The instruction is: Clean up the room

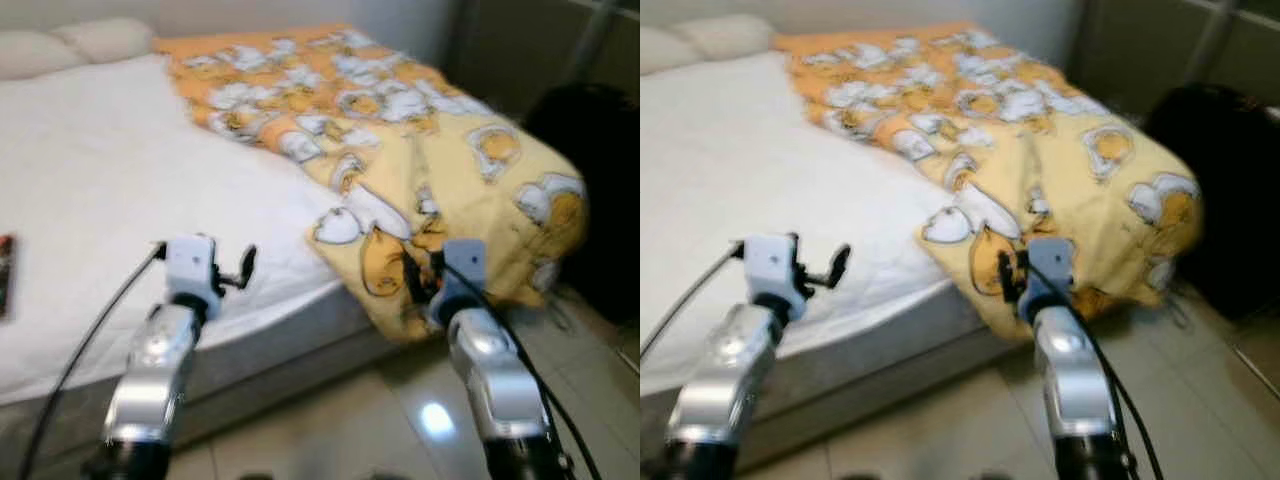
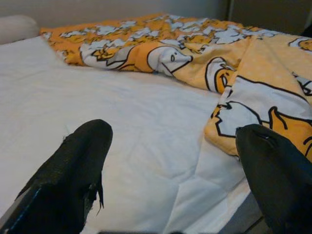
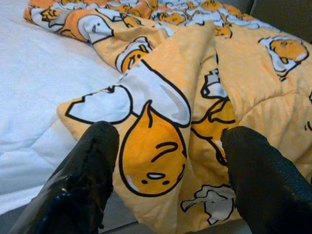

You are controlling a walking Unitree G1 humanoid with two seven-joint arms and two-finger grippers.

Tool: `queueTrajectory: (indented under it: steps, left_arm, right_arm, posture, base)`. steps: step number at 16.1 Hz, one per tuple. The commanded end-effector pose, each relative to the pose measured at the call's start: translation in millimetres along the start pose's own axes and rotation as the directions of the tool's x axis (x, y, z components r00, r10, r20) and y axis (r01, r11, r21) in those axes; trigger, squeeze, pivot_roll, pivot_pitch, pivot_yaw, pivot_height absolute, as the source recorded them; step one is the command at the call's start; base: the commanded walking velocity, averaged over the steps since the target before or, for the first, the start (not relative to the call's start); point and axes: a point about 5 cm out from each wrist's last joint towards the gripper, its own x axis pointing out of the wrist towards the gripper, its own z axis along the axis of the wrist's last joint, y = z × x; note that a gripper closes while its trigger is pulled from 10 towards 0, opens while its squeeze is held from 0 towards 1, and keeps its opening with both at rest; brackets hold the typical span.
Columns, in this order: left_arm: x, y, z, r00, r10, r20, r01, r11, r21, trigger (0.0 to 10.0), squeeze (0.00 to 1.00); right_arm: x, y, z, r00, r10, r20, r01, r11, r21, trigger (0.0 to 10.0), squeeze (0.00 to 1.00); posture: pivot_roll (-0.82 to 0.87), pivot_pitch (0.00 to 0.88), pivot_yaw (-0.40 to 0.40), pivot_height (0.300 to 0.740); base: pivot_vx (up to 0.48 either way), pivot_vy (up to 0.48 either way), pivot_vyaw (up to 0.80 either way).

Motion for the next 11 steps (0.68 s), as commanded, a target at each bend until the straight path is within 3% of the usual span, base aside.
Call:
queueTrajectory:
  steps: [1,11]
  left_arm:
    - [2.5,0.9,6.2,1.000,-0.010,0.018,0.010,1.000,0.015,10.0,0.00]
    - [0.9,-0.6,4.7,0.999,-0.026,0.019,0.025,0.999,0.021,10.0,0.00]
  right_arm:
    - [1.6,-2.6,1.6,1.000,-0.023,0.000,0.023,1.000,0.013,10.0,0.00]
    - [3.2,-0.4,-1.1,1.000,-0.019,-0.007,0.019,1.000,-0.004,10.0,0.00]
  posture:
    - [-0.01,0.000,-0.020,0.740]
    - [-0.01,0.000,-0.020,0.740]
  base:
    - [0.311,0.000,0.00]
    - [0.315,0.000,0.00]
